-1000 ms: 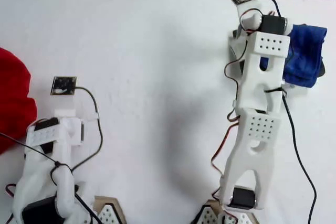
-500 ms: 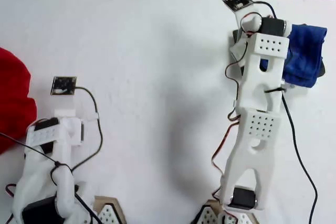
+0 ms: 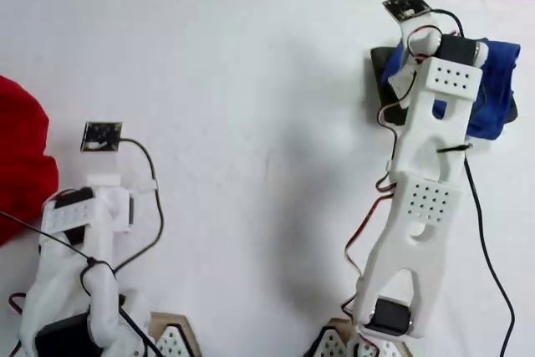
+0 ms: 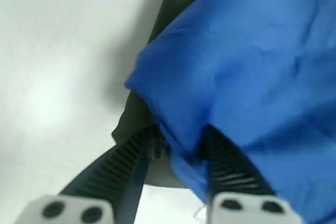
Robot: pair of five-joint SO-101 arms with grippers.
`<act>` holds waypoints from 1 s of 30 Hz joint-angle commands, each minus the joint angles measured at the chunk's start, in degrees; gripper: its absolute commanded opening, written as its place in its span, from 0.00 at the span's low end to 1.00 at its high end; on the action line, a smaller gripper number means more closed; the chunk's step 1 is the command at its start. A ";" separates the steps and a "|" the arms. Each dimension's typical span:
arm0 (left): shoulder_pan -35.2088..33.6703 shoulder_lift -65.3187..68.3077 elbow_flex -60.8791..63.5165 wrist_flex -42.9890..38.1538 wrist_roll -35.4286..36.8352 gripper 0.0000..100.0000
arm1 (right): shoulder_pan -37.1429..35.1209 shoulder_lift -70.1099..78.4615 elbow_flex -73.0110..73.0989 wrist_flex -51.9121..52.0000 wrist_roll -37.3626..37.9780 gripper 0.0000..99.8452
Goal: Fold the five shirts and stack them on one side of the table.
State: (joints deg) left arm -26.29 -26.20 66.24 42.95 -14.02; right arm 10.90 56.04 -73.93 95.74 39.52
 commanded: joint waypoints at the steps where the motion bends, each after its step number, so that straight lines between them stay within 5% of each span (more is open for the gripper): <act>1: -0.18 -1.14 -0.22 -0.79 0.09 0.03 | 0.48 -6.20 -0.97 -2.07 0.62 0.02; 22: -0.18 -1.14 -0.22 -0.79 0.09 0.03 | 7.78 -6.73 -0.88 -4.53 10.73 0.06; 26: -0.18 -1.14 -0.22 -0.79 0.09 0.03 | 6.02 -8.40 -0.97 -3.47 2.11 0.18; 30: -0.18 -1.14 -0.22 -0.79 0.09 0.03 | 1.89 -13.85 -0.88 -3.21 -5.45 0.19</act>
State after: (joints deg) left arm -26.20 -26.20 66.24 42.95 -14.02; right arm 16.00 50.42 -73.76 92.04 38.81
